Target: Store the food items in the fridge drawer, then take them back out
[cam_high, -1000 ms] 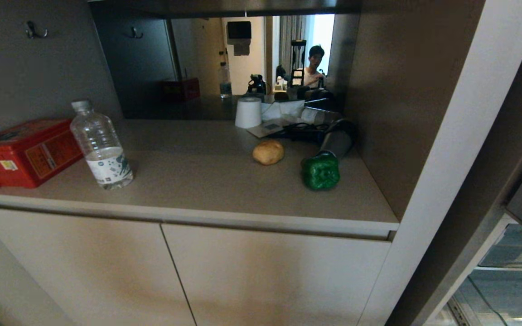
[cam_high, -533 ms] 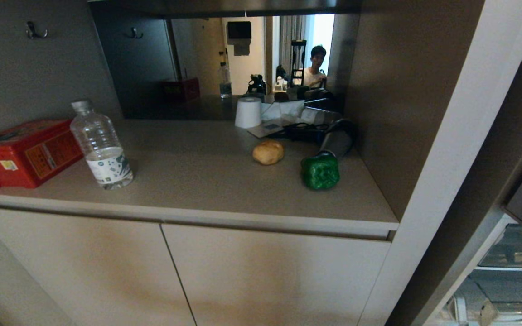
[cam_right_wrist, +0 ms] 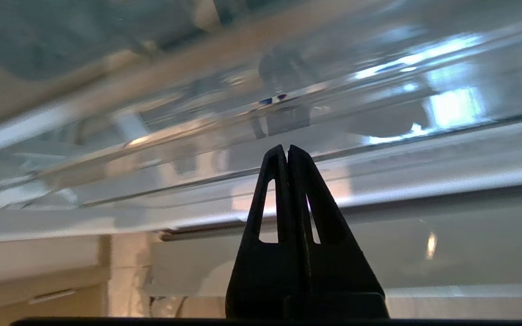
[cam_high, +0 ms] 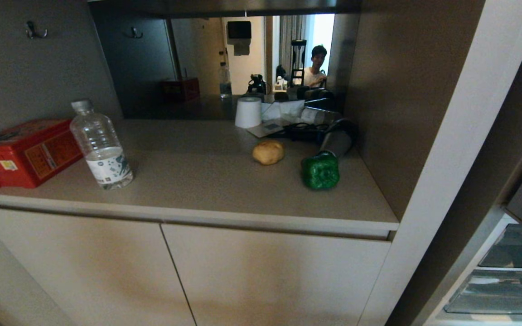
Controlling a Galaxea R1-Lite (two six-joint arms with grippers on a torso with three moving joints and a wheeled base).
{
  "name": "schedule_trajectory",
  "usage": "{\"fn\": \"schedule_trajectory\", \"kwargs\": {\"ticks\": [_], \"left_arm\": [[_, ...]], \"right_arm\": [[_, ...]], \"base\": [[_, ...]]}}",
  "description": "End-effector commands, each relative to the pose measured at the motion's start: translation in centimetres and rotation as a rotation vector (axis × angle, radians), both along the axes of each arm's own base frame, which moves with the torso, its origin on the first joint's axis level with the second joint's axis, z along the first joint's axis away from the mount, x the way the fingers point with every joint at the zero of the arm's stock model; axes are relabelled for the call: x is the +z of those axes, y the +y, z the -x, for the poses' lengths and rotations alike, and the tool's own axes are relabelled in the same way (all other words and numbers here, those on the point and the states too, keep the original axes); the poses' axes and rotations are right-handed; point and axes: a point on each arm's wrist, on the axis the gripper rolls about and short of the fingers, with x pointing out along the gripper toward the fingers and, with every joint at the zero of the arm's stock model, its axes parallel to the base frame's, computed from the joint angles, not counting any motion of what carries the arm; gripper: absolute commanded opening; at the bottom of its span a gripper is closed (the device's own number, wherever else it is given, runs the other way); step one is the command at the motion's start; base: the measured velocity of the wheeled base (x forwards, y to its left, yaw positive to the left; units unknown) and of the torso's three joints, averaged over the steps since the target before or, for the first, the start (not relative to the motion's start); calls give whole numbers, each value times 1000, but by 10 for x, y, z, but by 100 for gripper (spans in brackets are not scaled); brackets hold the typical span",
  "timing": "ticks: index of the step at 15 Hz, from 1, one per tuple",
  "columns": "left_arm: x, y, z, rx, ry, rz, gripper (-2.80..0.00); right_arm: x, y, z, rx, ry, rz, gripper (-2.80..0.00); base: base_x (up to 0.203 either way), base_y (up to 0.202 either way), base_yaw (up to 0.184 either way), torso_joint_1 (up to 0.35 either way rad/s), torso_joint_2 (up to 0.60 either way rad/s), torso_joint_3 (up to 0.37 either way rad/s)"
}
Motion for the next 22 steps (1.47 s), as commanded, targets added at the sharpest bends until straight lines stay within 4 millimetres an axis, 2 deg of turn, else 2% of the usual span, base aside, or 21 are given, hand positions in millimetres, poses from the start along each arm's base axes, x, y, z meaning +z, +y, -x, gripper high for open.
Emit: {"fn": "schedule_trajectory", "kwargs": {"ticks": [1, 3, 4, 6, 10, 12, 15, 18, 22], "left_arm": [[-3, 0, -1, 0, 12, 0, -280], [-3, 0, -1, 0, 12, 0, -280], [-3, 0, -1, 0, 12, 0, -280], [-3, 0, -1, 0, 12, 0, -280], [-3, 0, -1, 0, 12, 0, -280], [-3, 0, -1, 0, 12, 0, -280], [-3, 0, -1, 0, 12, 0, -280], [-3, 0, -1, 0, 12, 0, -280], [-3, 0, -1, 0, 12, 0, -280]], "right_arm": [[-4, -4, -4, 19, -18, -7, -280], [-2, -2, 0, 11, -27, 4, -280], [3, 1, 8, -8, -30, 9, -280], [17, 10, 30, -61, -43, 31, -280], [53, 42, 72, -168, -95, 124, -280], [73, 66, 87, -207, -142, 190, -280], [85, 107, 100, -231, -157, 267, -280], [88, 145, 97, -198, -135, 222, -280], [93, 197, 96, 4, -163, 220, -280]], "base": [[0, 0, 0, 0, 0, 0], [0, 0, 0, 0, 0, 0], [0, 0, 0, 0, 0, 0], [0, 0, 0, 0, 0, 0], [0, 0, 0, 0, 0, 0], [0, 0, 0, 0, 0, 0], [0, 0, 0, 0, 0, 0], [0, 0, 0, 0, 0, 0], [0, 0, 0, 0, 0, 0]]}}
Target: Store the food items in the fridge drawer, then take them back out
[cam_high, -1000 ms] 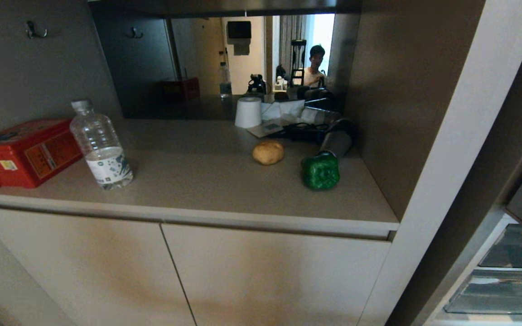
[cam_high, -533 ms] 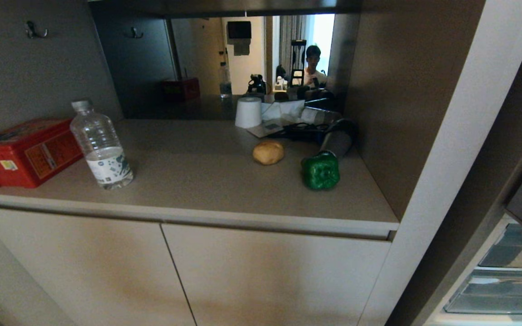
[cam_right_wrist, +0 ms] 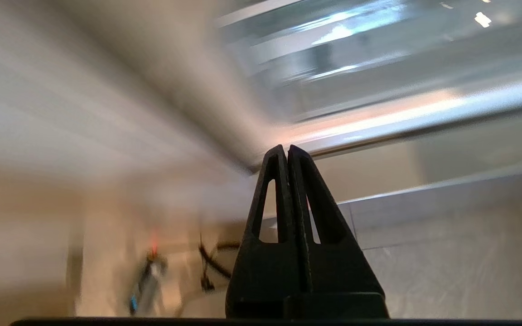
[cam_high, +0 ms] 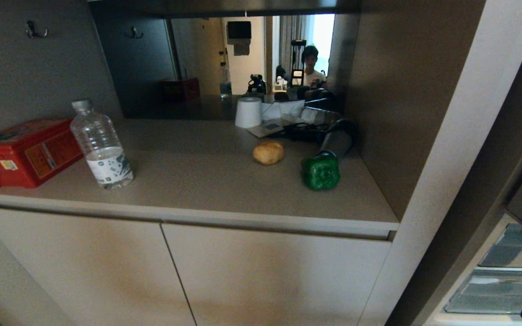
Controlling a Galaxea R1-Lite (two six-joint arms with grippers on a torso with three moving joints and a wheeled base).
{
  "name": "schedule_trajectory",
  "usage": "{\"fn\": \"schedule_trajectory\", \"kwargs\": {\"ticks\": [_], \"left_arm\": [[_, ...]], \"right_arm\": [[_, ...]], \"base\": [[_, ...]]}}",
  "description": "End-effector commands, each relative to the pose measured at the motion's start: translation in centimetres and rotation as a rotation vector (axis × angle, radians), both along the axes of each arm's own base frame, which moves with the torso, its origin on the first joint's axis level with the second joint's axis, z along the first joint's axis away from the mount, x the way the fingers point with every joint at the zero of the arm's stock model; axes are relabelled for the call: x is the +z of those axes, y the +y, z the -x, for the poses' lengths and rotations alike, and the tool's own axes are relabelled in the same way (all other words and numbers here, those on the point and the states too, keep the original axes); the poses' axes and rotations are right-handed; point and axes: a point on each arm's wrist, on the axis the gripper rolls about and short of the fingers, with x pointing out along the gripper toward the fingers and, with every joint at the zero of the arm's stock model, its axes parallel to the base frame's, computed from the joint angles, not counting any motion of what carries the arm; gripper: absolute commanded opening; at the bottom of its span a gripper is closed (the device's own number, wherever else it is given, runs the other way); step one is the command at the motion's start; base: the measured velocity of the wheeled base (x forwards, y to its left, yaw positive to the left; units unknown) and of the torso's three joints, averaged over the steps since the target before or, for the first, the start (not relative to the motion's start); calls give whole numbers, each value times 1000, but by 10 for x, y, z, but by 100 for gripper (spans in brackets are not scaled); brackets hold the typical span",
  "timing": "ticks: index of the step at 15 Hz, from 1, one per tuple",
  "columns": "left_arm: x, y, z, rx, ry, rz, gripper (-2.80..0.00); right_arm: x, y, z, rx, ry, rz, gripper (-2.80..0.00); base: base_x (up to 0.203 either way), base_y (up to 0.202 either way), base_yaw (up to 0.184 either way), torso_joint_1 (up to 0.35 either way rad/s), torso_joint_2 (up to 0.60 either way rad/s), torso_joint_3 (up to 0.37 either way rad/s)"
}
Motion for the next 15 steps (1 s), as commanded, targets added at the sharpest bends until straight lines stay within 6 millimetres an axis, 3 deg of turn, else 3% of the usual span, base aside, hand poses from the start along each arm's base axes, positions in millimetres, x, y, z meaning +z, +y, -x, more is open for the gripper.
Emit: {"fn": "schedule_trajectory", "kwargs": {"ticks": [1, 4, 15], "left_arm": [[-3, 0, -1, 0, 12, 0, -280], [-3, 0, -1, 0, 12, 0, -280], [-3, 0, -1, 0, 12, 0, -280]], "right_arm": [[6, 20, 10, 103, -76, 63, -280], [-5, 30, 25, 111, -70, 107, -280], [-6, 29, 28, 105, -85, 127, -280]], "base": [[0, 0, 0, 0, 0, 0], [0, 0, 0, 0, 0, 0], [0, 0, 0, 0, 0, 0]]}}
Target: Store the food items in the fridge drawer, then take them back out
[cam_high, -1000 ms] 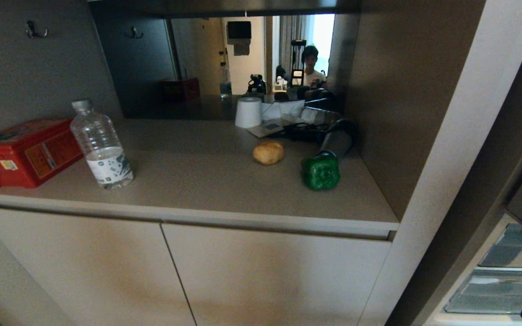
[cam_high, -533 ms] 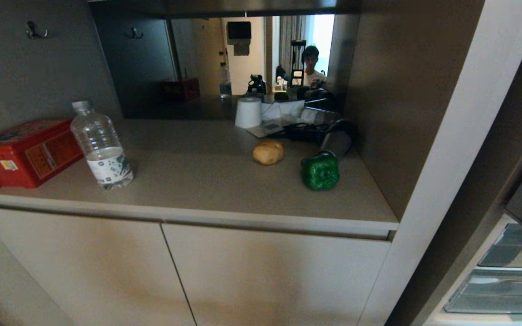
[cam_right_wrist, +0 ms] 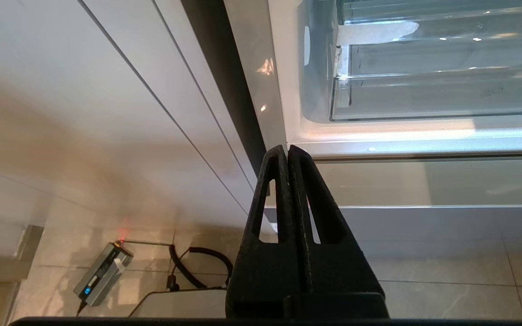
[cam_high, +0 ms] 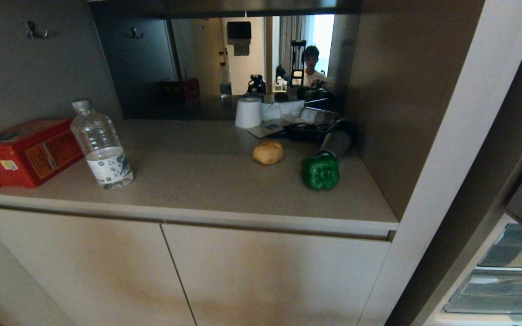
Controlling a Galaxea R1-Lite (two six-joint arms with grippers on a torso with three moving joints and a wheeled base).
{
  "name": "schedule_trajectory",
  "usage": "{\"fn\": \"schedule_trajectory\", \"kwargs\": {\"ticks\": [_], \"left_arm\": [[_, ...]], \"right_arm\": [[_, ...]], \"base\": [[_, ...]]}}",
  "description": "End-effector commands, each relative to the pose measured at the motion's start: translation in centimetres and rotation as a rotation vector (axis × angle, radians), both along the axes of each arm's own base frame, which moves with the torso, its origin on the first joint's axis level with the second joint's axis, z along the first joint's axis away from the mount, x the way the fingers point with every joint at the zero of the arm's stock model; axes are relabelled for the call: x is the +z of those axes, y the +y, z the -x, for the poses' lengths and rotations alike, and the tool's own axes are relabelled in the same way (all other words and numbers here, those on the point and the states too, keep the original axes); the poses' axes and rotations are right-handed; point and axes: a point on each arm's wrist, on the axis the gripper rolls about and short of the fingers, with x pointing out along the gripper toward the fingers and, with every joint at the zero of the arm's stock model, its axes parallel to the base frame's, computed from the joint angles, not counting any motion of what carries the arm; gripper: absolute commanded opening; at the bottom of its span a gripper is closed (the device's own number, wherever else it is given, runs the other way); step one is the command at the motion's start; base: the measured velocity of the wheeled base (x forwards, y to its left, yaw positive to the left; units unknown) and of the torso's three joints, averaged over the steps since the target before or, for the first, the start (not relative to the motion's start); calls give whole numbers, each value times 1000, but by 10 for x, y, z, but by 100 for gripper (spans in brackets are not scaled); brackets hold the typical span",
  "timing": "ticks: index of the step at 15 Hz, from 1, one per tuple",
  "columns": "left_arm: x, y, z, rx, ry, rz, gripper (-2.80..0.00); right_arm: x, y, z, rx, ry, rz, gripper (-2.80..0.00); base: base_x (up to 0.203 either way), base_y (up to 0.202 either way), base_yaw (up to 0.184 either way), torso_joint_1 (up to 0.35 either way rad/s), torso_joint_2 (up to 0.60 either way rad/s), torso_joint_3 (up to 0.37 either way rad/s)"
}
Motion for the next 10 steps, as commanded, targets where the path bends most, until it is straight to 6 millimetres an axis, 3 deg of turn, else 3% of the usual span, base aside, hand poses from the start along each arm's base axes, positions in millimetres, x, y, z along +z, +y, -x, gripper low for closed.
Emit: {"fn": "schedule_trajectory", "kwargs": {"ticks": [1, 5, 10], "left_arm": [[-3, 0, -1, 0, 12, 0, -280], [-3, 0, -1, 0, 12, 0, -280], [-3, 0, -1, 0, 12, 0, -280]], "right_arm": [[0, 0, 0, -1, -3, -1, -280], [0, 0, 1, -1, -6, -1, -280], [0, 0, 1, 0, -3, -3, -280]], "base": [[0, 0, 0, 0, 0, 0], [2, 2, -15, 1, 1, 1], [1, 4, -159, 2, 3, 1]]}}
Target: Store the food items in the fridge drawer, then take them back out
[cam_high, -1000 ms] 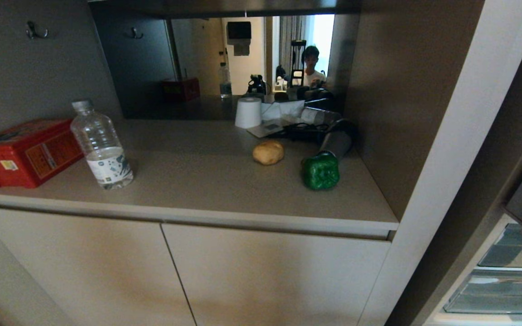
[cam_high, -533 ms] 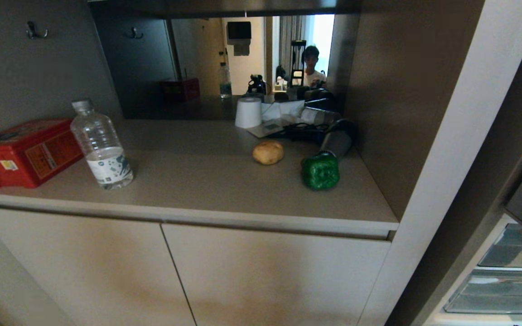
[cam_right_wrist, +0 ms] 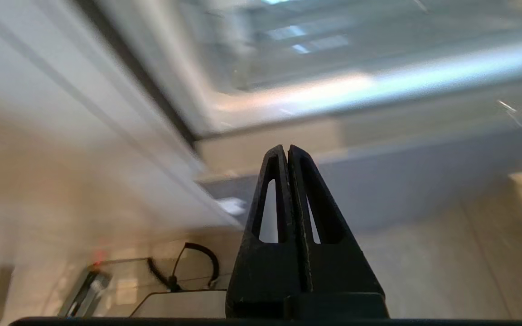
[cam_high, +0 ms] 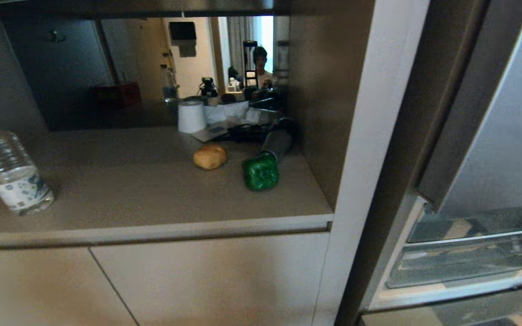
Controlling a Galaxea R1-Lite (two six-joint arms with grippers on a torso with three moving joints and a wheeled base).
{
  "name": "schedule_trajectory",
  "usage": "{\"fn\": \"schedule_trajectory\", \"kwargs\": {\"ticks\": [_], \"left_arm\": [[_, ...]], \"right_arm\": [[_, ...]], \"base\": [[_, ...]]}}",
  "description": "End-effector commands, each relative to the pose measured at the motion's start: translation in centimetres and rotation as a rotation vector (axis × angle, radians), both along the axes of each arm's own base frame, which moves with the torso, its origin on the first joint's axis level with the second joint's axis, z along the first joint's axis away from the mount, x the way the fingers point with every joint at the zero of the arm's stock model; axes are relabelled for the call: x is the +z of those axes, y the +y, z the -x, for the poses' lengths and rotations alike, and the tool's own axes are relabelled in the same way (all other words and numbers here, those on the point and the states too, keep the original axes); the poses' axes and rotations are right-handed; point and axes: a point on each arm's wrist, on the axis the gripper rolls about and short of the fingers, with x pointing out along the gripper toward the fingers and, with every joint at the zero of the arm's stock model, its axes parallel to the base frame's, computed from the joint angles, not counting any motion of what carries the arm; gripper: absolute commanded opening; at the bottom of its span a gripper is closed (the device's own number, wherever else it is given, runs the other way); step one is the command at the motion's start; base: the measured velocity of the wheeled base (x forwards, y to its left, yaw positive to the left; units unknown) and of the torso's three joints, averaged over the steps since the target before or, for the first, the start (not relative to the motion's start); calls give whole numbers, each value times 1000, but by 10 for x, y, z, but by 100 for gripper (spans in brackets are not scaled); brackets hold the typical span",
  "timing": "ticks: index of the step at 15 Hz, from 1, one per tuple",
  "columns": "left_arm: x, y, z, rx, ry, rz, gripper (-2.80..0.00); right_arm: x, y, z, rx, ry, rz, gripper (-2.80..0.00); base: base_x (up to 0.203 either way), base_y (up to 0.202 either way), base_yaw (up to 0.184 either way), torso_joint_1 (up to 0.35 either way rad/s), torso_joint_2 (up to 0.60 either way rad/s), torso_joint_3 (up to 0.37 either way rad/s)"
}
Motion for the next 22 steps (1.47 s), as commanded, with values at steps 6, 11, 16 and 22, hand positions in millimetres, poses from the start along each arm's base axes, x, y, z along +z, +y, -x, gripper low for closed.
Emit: {"fn": "schedule_trajectory", "kwargs": {"ticks": [6, 11, 16, 22], "left_arm": [[-3, 0, -1, 0, 12, 0, -280], [-3, 0, -1, 0, 12, 0, -280], [-3, 0, -1, 0, 12, 0, -280], [-3, 0, -1, 0, 12, 0, -280]], "right_arm": [[-3, -1, 2, -12, 35, -3, -280], [-4, -1, 2, -24, 37, -4, -280], [-4, -3, 2, -67, 38, -4, -280], [2, -18, 2, -345, -20, 9, -280]], "base": [[1, 8, -176, 3, 1, 0], [-2, 6, -174, 4, 2, 2], [-2, 7, -176, 3, 4, 2], [-1, 3, -80, 2, 2, 1]]}}
